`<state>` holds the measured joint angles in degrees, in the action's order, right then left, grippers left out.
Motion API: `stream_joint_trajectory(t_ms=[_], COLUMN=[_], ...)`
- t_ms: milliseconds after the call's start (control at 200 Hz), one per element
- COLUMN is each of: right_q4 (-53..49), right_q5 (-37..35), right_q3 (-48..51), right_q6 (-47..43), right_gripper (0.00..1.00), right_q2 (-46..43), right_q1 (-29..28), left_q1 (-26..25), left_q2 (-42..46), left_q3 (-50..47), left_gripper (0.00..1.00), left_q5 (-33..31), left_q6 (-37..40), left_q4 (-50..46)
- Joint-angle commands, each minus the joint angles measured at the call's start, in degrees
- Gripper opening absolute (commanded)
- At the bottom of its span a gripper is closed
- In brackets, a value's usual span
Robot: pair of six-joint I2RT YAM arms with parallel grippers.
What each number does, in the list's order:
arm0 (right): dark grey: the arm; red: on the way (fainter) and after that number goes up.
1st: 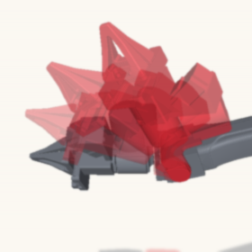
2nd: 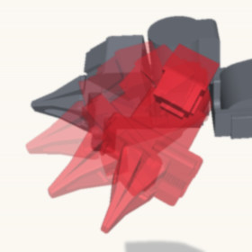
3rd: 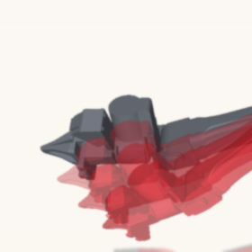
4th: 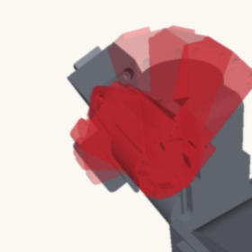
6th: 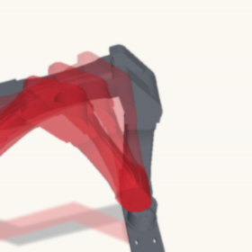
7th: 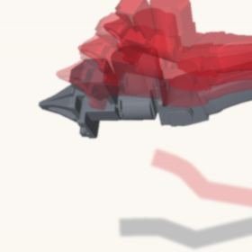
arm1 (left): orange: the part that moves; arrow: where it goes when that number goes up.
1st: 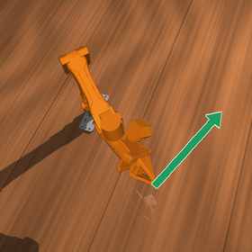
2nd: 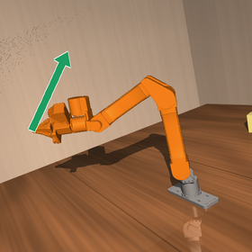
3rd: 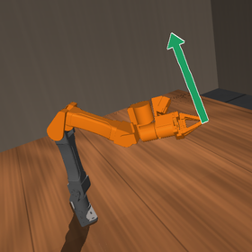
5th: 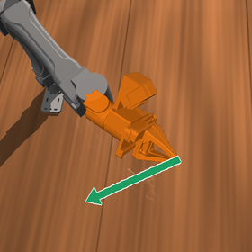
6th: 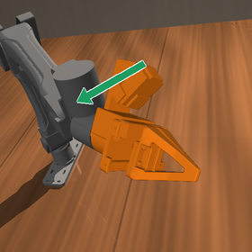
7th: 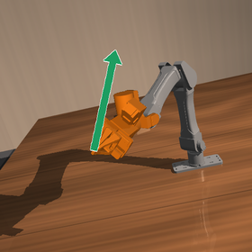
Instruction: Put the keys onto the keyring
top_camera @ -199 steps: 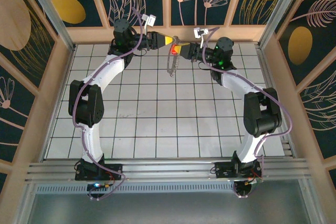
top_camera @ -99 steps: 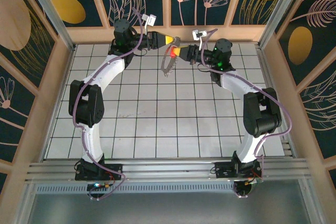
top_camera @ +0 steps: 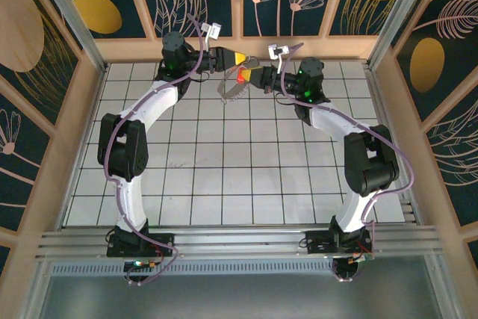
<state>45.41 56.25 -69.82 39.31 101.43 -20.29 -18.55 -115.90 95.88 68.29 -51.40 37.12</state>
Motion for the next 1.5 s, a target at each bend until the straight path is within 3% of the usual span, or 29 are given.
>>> stream_joint_trajectory(t_ms=[0, 320, 621, 1076, 1496], right_q4=[-1.8, -14.7, -26.9, -39.1, -42.8], right_q5=[0.9, 1.0, 1.5, 2.6, 4.8], right_q3=[1.1, -2.5, -9.1, -20.9, -23.8], right_q6=[-1.0, -7.7, -14.3, -20.8, -23.4], right_gripper=[0.00, 0.00, 0.00, 0.00, 0.00], right_q2=[-1.6, -4.0, -3.9, 0.7, 1.6], right_q1=[-0.1, 1.6, 2.8, 4.2, 5.4], left_q1=[0.0, 0.2, 0.2, 0.1, 0.2], left_q2=[2.4, 3.3, 3.4, 3.7, 3.5], left_q3=[0.2, 1.7, 1.8, 1.6, 2.0], left_gripper=[0.00, 0.00, 0.00, 0.00, 0.00], left_q5=[-1.8, -1.8, -1.5, 0.1, -1.4], left_q6=[-0.9, 11.3, 16.6, 17.6, 18.4], left_q4=[5.4, -7.8, -13.0, -14.4, -16.5])
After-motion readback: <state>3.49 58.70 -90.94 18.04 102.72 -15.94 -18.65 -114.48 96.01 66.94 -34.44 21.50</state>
